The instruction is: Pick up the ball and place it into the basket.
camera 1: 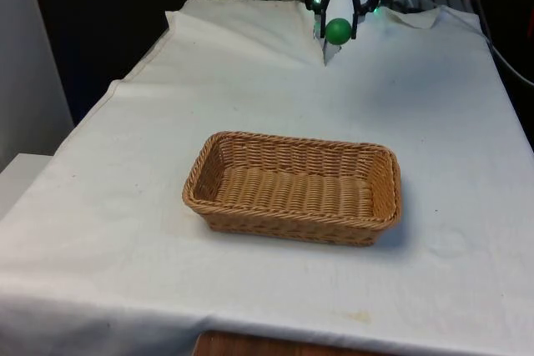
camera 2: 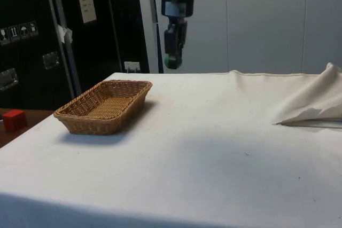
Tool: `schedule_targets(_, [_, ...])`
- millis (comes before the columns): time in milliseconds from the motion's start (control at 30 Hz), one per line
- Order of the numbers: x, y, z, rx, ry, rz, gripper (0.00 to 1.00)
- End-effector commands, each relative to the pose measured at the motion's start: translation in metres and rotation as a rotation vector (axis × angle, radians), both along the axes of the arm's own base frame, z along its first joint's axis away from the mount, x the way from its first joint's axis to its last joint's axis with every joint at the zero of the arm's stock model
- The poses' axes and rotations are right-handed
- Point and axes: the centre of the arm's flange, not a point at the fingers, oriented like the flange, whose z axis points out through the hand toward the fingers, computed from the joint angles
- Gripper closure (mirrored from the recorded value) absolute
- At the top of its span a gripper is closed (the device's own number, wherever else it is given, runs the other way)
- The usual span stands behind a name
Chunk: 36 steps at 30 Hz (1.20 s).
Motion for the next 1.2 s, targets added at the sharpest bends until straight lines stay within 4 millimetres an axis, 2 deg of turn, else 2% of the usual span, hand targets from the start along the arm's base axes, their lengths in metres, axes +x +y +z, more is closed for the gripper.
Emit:
schedule_targets(0, [0.007,0.001,0.000,-0.004,-0.002,-0.002,0.99])
schedule_targets(233, [0.037,0.008,-0.002,-0.012,-0.005,-0.003,0.99])
schedule_targets(267, [0.031,0.005,-0.001,-0.018,-0.010,-0.003,0.99])
schedule_targets(500, [0.064,0.013,-0.006,-0.028,-0.012,-0.006,0.99])
schedule_targets(567, [0.066,0.012,-0.006,-0.039,-0.020,-0.004,0.99])
schedule_targets(833, [0.097,0.019,-0.011,-0.045,-0.025,-0.005,0.99])
schedule_targets(867, [0.096,0.017,-0.010,-0.053,-0.032,-0.006,0.99])
schedule_targets(1067, [0.121,0.026,-0.018,-0.058,-0.032,-0.004,0.99])
schedule_targets(1167, [0.125,0.024,-0.019,-0.070,-0.040,-0.005,0.99])
